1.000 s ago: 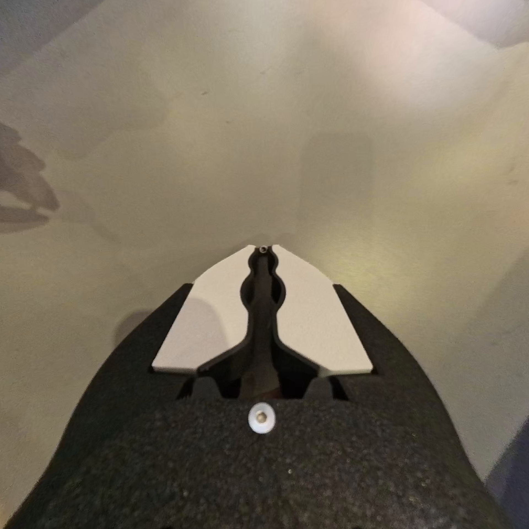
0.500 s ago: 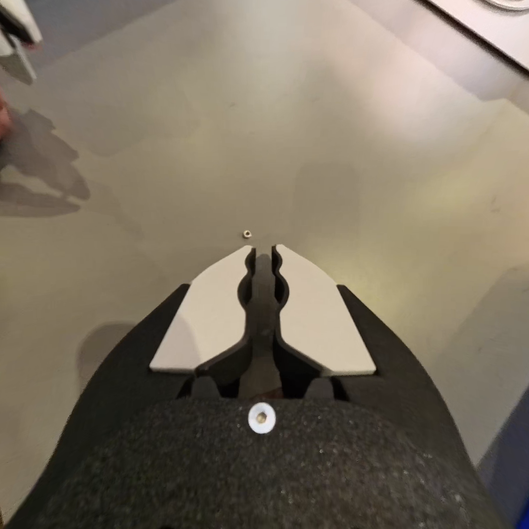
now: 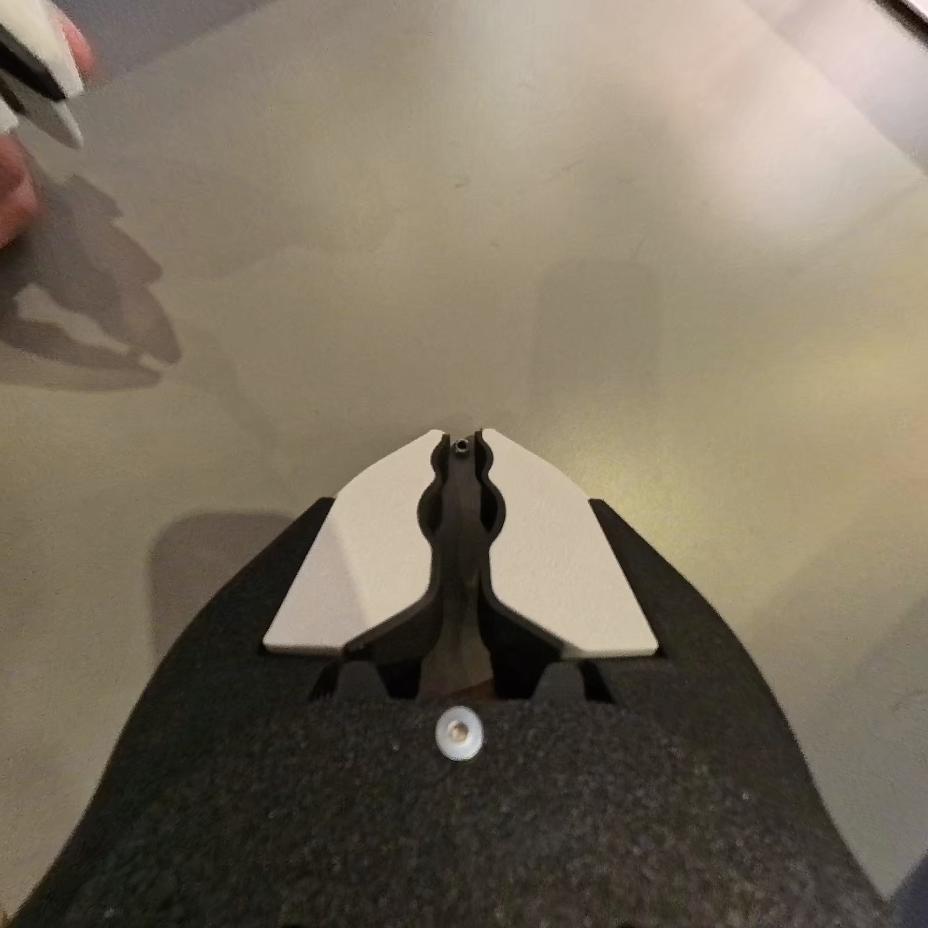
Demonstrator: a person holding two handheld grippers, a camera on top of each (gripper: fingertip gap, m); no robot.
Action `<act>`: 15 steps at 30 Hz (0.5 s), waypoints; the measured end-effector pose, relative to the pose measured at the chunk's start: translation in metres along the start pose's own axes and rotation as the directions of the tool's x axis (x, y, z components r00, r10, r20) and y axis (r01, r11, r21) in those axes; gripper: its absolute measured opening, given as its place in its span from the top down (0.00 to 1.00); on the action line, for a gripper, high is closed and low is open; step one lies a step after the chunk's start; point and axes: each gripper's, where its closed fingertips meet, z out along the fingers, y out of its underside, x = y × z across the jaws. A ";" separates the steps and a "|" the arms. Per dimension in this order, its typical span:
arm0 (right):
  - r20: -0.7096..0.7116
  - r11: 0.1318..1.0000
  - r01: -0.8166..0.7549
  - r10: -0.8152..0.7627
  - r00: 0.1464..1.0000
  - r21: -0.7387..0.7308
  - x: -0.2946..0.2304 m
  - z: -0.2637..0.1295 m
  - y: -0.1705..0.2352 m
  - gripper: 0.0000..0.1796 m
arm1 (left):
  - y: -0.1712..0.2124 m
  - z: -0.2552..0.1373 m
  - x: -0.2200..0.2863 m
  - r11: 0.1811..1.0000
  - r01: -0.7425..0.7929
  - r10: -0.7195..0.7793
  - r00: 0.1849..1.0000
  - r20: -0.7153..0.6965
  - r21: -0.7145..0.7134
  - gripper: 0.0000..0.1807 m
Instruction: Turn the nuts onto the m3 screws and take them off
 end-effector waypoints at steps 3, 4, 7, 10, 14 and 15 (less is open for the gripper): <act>0.012 1.000 -0.013 0.013 1.000 0.000 -0.001 -0.002 0.002 0.95 | -0.001 -0.001 0.000 1.000 0.008 -0.008 1.000 -0.004 0.006 0.98; 0.016 1.000 -0.021 0.021 1.000 -0.001 -0.001 -0.002 0.003 0.95 | -0.001 -0.001 0.000 1.000 0.009 -0.009 1.000 -0.005 0.008 0.98; 0.026 1.000 -0.028 0.028 0.999 -0.002 -0.001 -0.002 0.002 0.95 | -0.001 -0.001 0.000 1.000 0.008 -0.008 1.000 -0.009 0.006 0.98; 0.042 0.999 -0.037 0.037 0.998 -0.004 -0.002 -0.001 0.002 0.95 | 0.000 0.000 0.001 1.000 0.001 -0.001 1.000 -0.011 0.000 0.98; 0.058 0.999 -0.042 0.042 0.997 -0.007 -0.003 -0.001 0.001 0.96 | 0.000 0.001 0.002 1.000 -0.004 0.004 1.000 -0.012 -0.003 0.98; 0.057 0.999 -0.038 0.039 0.998 -0.007 -0.003 -0.001 0.001 0.97 | 0.000 0.001 0.002 1.000 -0.004 0.004 1.000 -0.012 -0.003 0.98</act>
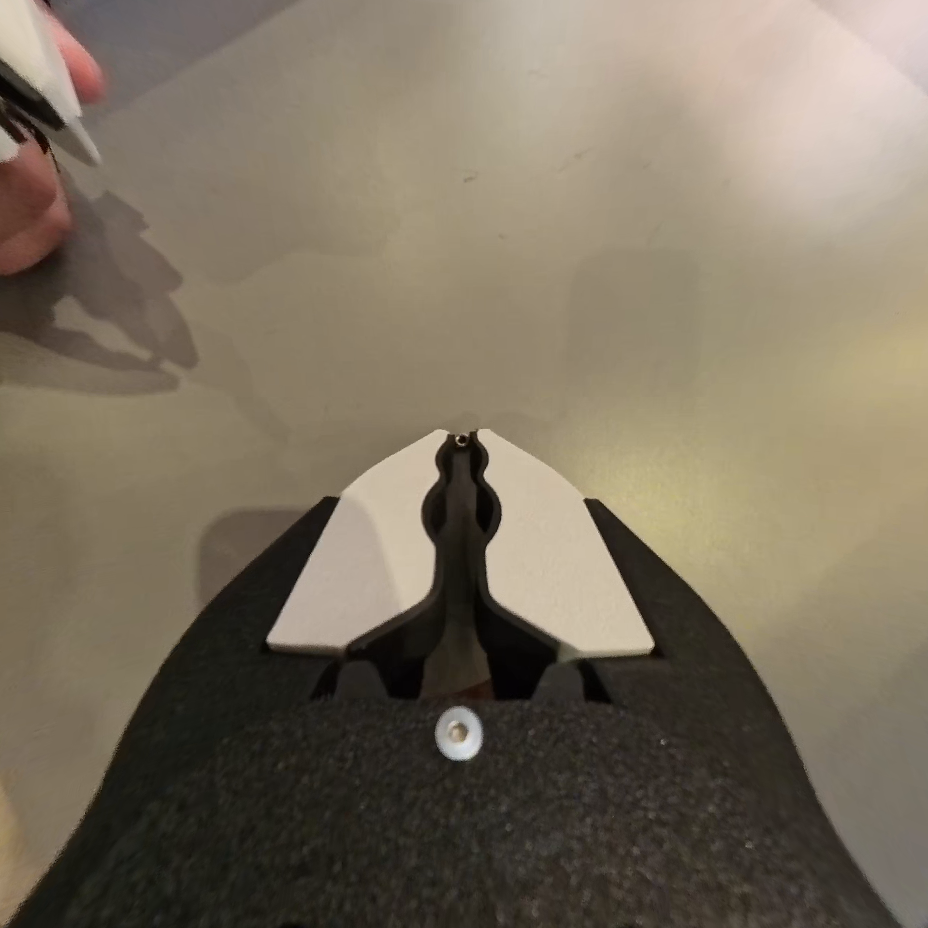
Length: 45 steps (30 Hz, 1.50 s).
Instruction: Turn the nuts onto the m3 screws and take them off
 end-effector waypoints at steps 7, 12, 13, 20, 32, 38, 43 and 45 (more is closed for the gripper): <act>-0.033 0.999 0.039 -0.039 0.999 0.020 -0.001 -0.002 -0.002 0.97 | 0.000 0.000 0.000 1.000 -0.001 0.001 1.000 0.004 -0.002 0.98; -0.084 0.987 0.084 -0.074 0.994 0.135 0.000 -0.025 -0.015 0.97 | 0.011 0.007 -0.004 0.995 -0.037 0.040 0.999 0.033 -0.098 0.98; -0.080 0.976 0.109 -0.095 0.992 0.191 -0.004 -0.034 -0.022 0.97 | 0.016 0.009 -0.005 0.989 -0.063 0.068 0.997 0.031 -0.135 0.98; 0.138 0.868 0.034 -0.117 0.984 0.496 -0.035 -0.085 -0.064 0.97 | 0.006 0.022 0.014 0.987 -0.100 0.087 0.991 -0.107 -0.129 0.98; 0.213 0.838 0.009 -0.148 0.966 0.545 -0.057 -0.104 -0.078 0.97 | -0.004 0.026 0.026 0.993 -0.091 0.080 0.989 -0.122 -0.082 0.98; 0.206 0.835 0.001 -0.137 0.969 0.551 -0.055 -0.108 -0.077 0.97 | -0.005 0.026 0.030 0.992 -0.097 0.087 0.988 -0.129 -0.076 0.98; 0.211 0.840 0.009 -0.147 0.966 0.543 -0.059 -0.108 -0.076 0.97 | -0.005 0.025 0.031 0.991 -0.109 0.098 0.987 -0.128 -0.083 0.98; 0.213 0.842 0.007 -0.145 0.966 0.540 -0.059 -0.108 -0.076 0.97 | -0.004 0.025 0.031 0.990 -0.115 0.104 0.987 -0.126 -0.084 0.98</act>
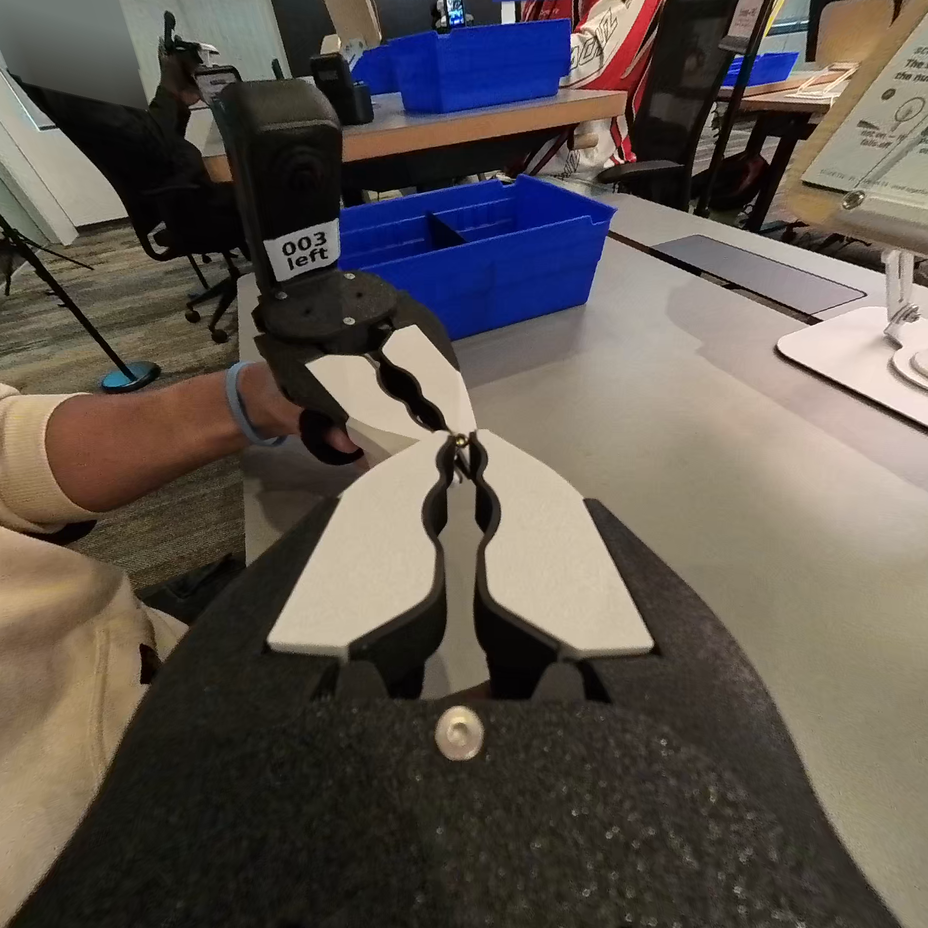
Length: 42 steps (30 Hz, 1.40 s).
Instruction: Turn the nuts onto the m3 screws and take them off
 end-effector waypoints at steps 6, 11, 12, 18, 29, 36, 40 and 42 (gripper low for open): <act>-0.008 0.999 -0.041 0.041 0.999 -0.007 0.003 0.003 0.003 0.97 | 0.003 0.000 -0.006 1.000 -0.022 0.023 0.998 0.059 -0.017 0.98; -0.015 0.998 -0.058 0.058 0.998 0.007 0.004 0.008 0.000 0.97 | 0.002 0.000 -0.008 0.998 0.054 -0.056 0.997 0.055 0.030 0.98; -0.015 0.998 -0.060 0.060 0.998 0.010 0.005 0.009 -0.001 0.97 | 0.002 -0.001 -0.009 0.997 0.066 -0.069 0.996 0.054 0.041 0.98; -0.029 0.997 -0.071 0.071 0.997 -0.023 0.010 0.016 -0.002 0.97 | 0.003 -0.004 -0.017 0.997 0.052 -0.057 0.993 0.106 0.055 0.98; -0.064 0.953 -0.301 0.298 0.952 -0.044 0.025 0.022 0.002 0.98 | 0.001 -0.013 -0.041 0.942 -0.303 0.335 0.824 0.458 -0.143 0.98; -0.035 0.895 -0.445 0.444 0.895 -0.026 0.029 0.023 0.009 1.00 | 0.008 -0.009 -0.046 0.916 -0.333 0.401 0.768 0.500 -0.223 0.98; -0.036 0.904 -0.428 0.427 0.904 -0.024 0.029 0.023 0.009 1.00 | 0.013 -0.006 -0.046 0.940 -0.284 0.340 0.808 0.482 -0.188 0.98; -0.038 0.907 -0.421 0.421 0.906 -0.011 0.031 0.021 0.007 1.00 | 0.013 -0.006 -0.045 0.955 -0.250 0.296 0.832 0.469 -0.159 0.98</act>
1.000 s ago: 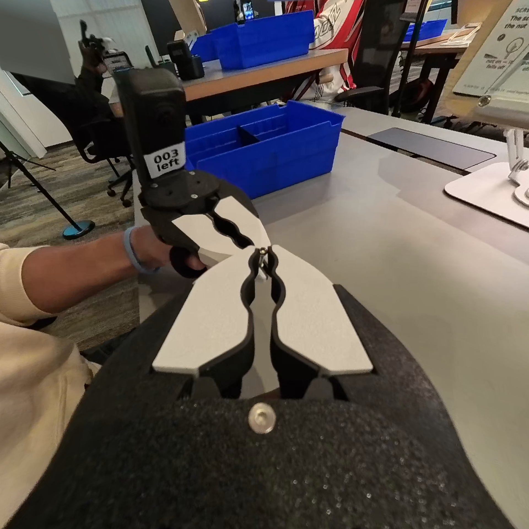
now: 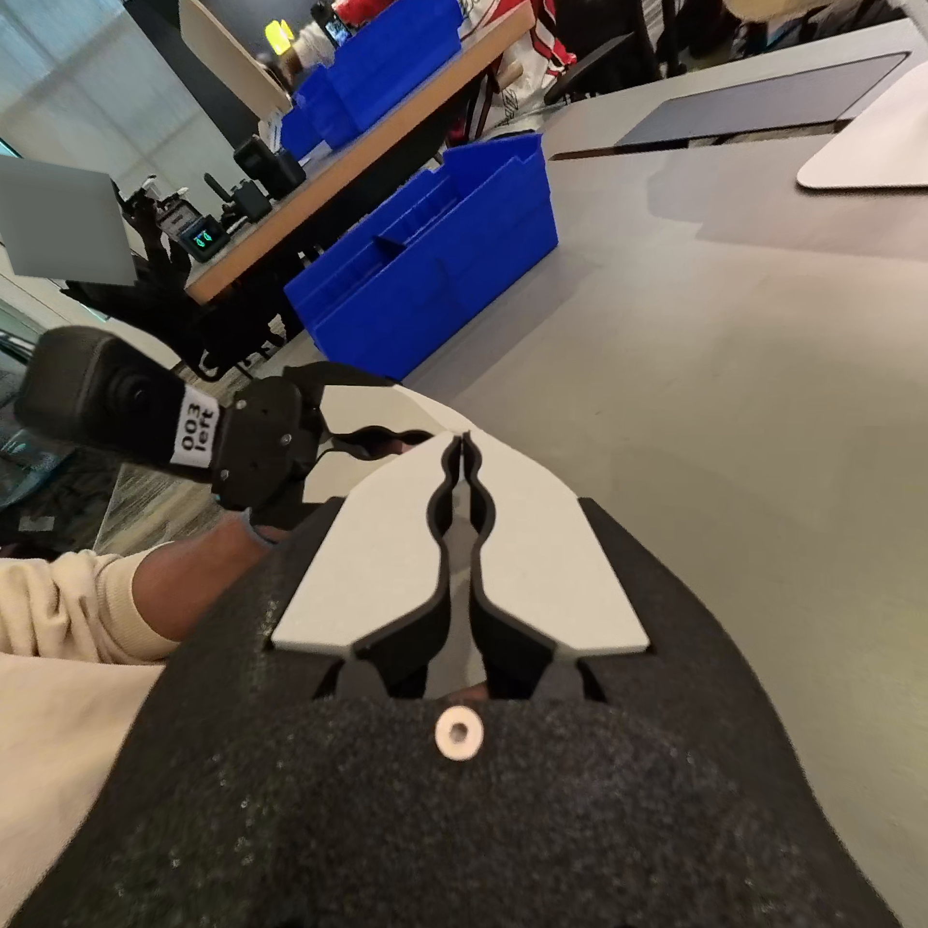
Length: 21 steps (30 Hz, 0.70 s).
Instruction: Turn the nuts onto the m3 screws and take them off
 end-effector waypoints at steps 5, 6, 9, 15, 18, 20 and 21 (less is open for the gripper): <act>0.000 0.996 0.047 -0.047 0.999 0.078 0.002 -0.010 -0.012 0.97 | -0.008 -0.002 0.004 0.966 0.254 -0.244 0.960 -0.135 0.058 0.98; 0.031 0.992 0.077 -0.081 0.996 0.102 -0.004 -0.011 -0.015 0.95 | -0.011 -0.003 0.005 0.944 0.321 -0.304 0.935 -0.180 0.073 0.98; 0.077 0.967 0.218 -0.229 0.970 0.133 -0.022 -0.010 -0.014 0.89 | -0.023 -0.009 0.017 0.854 0.515 -0.454 0.807 -0.379 0.074 0.98; 0.180 0.945 0.236 -0.279 0.944 0.227 -0.043 -0.008 -0.022 0.84 | -0.044 -0.026 0.018 0.719 0.691 -0.531 0.617 -0.581 0.077 0.98; 0.229 0.947 0.233 -0.282 0.932 0.219 -0.051 -0.002 -0.018 0.80 | -0.049 -0.031 0.022 0.697 0.714 -0.523 0.566 -0.637 0.061 0.98; 0.256 0.944 0.228 -0.287 0.923 0.237 -0.057 -0.001 -0.020 0.81 | -0.049 -0.031 0.022 0.692 0.719 -0.527 0.558 -0.641 0.057 0.98; 0.258 0.945 0.229 -0.287 0.922 0.233 -0.058 -0.001 -0.019 0.82 | -0.049 -0.032 0.022 0.689 0.723 -0.528 0.551 -0.646 0.054 0.98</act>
